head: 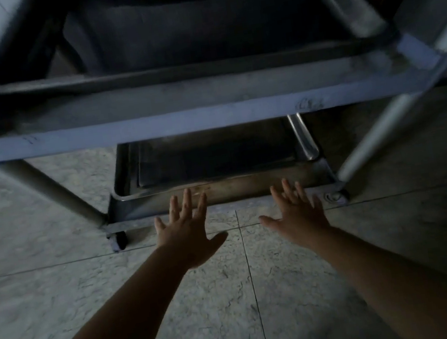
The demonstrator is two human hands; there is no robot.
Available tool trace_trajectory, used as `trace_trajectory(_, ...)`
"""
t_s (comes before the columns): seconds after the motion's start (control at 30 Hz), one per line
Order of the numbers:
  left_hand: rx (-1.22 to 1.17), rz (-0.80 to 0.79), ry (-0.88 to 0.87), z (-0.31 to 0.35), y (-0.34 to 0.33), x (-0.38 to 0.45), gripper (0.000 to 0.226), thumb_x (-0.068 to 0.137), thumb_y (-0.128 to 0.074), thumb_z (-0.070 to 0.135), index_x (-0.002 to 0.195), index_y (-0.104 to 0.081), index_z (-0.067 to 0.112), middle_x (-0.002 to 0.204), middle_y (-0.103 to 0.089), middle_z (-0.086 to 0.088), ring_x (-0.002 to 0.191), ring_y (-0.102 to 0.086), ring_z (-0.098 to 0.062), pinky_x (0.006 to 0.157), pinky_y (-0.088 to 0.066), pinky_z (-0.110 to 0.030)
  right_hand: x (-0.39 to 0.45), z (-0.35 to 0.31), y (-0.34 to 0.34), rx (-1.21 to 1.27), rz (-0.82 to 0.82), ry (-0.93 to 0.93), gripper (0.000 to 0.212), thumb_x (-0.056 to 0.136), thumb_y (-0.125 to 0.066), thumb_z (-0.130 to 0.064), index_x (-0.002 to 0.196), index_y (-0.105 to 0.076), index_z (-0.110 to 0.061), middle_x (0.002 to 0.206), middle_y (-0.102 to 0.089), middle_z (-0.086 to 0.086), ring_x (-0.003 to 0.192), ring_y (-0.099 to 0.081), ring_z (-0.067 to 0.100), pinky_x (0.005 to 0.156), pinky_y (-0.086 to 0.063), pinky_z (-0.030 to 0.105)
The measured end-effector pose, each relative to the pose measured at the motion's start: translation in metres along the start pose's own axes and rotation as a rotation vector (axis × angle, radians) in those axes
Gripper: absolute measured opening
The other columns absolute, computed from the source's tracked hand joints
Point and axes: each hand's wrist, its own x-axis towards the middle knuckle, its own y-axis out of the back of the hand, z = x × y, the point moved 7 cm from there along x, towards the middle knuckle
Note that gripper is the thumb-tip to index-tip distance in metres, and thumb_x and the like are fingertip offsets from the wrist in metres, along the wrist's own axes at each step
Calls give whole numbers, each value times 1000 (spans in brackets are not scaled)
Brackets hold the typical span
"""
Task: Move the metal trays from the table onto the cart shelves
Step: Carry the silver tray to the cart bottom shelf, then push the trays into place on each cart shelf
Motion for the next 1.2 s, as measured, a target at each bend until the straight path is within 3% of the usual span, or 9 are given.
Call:
trace_trajectory(0.1, 21, -32, -31, 13, 36, -60, 100, 75, -19, 90, 150, 25, 39, 157, 34, -7, 144, 25, -30, 115, -5, -68, -63, -20, 27, -40, -70, 29, 103, 71, -16, -91, 154, 7, -34, 160, 24, -5, 145, 26, 20, 115, 7, 55)
trace_trajectory(0.3, 22, -98, -105, 45, 141, -179, 93, 74, -13, 88, 151, 16, 46, 159, 33, -5, 147, 27, -29, 111, 13, -60, -195, -80, 131, -135, -207, 176, 95, 84, -41, -74, 155, 4, -29, 164, 14, 3, 148, 18, 26, 118, 3, 55)
trace_trajectory(0.53, 20, 1, -56, 65, 333, -290, 97, 74, -10, 88, 155, 14, 41, 158, 32, -3, 144, 28, -25, 116, 8, -57, -308, -131, 306, -102, -164, 188, 101, 77, -38, -83, 155, 2, -33, 165, 9, -1, 150, 12, 23, 118, -1, 53)
trace_trajectory(0.63, 11, 63, -30, 68, 426, -328, 100, 73, -11, 89, 157, 6, 37, 163, 25, -3, 150, 21, -25, 118, 0, -59, -344, -148, 392, -99, -98, 205, 103, 74, -37, -85, 155, -1, -33, 166, 5, -1, 151, 9, 23, 119, -6, 53)
trace_trajectory(0.87, -34, 162, -1, 52, 584, -367, 104, 68, -13, 88, 158, 1, 37, 169, 9, -2, 154, 8, -26, 120, -8, -55, -382, -187, 545, -231, 18, 234, 112, 70, -38, -90, 156, 3, -30, 166, 7, 2, 151, 5, 27, 115, -13, 56)
trace_trajectory(1.03, 29, 153, -45, 32, 631, -355, 100, 77, -24, 88, 157, 5, 37, 168, 11, -3, 154, 7, -29, 119, -10, -58, -376, -209, 603, -201, 89, 193, 113, 70, -45, -87, 155, 1, -29, 166, 6, 3, 150, 4, 28, 115, -13, 58)
trace_trajectory(1.2, 42, 122, -82, 10, 654, -332, 102, 75, -21, 89, 158, 3, 34, 168, 13, -3, 153, 11, -26, 119, -8, -58, -350, -222, 622, -154, 113, 113, 120, 58, -33, -96, 154, 1, -33, 166, 6, 0, 151, 6, 24, 114, -13, 60)
